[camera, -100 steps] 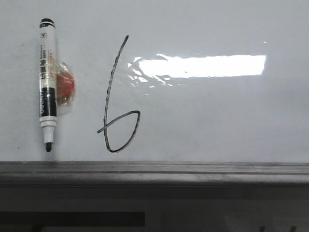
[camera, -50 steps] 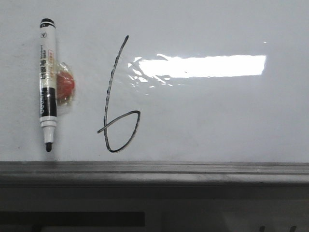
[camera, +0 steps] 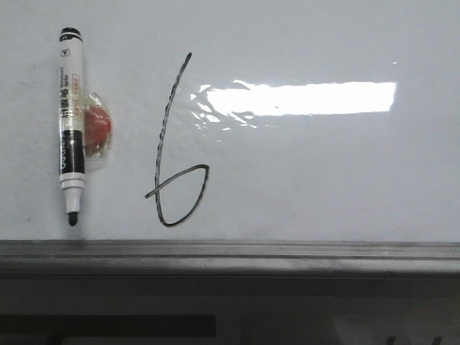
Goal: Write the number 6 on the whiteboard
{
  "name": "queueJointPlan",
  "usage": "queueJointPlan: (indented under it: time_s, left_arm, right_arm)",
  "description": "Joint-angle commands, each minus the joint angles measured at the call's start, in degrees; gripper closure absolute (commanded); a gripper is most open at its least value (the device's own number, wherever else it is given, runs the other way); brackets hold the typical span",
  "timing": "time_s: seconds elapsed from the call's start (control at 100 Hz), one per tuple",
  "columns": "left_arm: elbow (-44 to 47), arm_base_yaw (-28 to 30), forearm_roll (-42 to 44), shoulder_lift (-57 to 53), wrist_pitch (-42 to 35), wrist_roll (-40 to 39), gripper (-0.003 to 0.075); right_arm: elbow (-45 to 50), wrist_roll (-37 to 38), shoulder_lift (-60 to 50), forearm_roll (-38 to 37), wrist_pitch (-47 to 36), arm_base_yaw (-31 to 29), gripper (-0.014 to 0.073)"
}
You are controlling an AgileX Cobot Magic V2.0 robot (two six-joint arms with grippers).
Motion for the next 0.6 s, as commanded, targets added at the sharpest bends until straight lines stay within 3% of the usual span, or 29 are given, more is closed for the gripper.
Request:
queueJointPlan:
  time_s: [0.0,0.29,0.59]
  left_arm:
    - [2.6,0.2,0.1,-1.7,-2.7,-0.6,0.0739]
    - [2.6,0.2,0.1,-1.7,-2.7,-0.6,0.0739]
    - [2.6,0.2,0.1,-1.7,-2.7,-0.6,0.0739]
  right_arm:
    - [1.5,-0.3,-2.7,-1.1,0.4,-0.3,0.0657]
    - [1.5,-2.6,-2.3,-1.7,9.7,-0.2,0.0657]
    - [1.5,-4.5,-2.3,-1.7,9.5,-0.2,0.0657]
